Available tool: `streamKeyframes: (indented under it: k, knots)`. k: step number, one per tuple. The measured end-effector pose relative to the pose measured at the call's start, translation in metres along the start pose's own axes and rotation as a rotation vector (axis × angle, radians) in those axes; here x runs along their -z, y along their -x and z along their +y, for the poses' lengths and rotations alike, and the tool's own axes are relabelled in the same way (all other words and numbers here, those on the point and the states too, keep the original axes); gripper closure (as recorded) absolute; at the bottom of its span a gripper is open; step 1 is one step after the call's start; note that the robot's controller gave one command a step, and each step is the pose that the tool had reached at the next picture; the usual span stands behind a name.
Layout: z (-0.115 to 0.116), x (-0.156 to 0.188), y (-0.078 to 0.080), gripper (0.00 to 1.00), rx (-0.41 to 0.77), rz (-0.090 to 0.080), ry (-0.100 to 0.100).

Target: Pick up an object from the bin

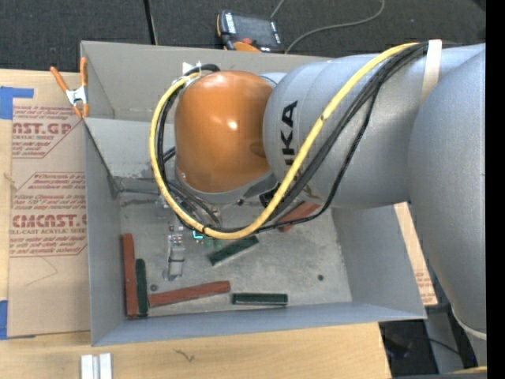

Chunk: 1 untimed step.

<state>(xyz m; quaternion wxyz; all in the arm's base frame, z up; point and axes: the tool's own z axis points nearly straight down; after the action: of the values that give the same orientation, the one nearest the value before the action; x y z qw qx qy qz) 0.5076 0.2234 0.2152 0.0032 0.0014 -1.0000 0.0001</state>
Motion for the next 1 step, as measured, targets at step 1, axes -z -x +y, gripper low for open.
streamKeyframes:
  k: [1]
  knots:
    - [-0.0272,-0.1487,-0.0228,0.00,0.113,-0.010,0.001]
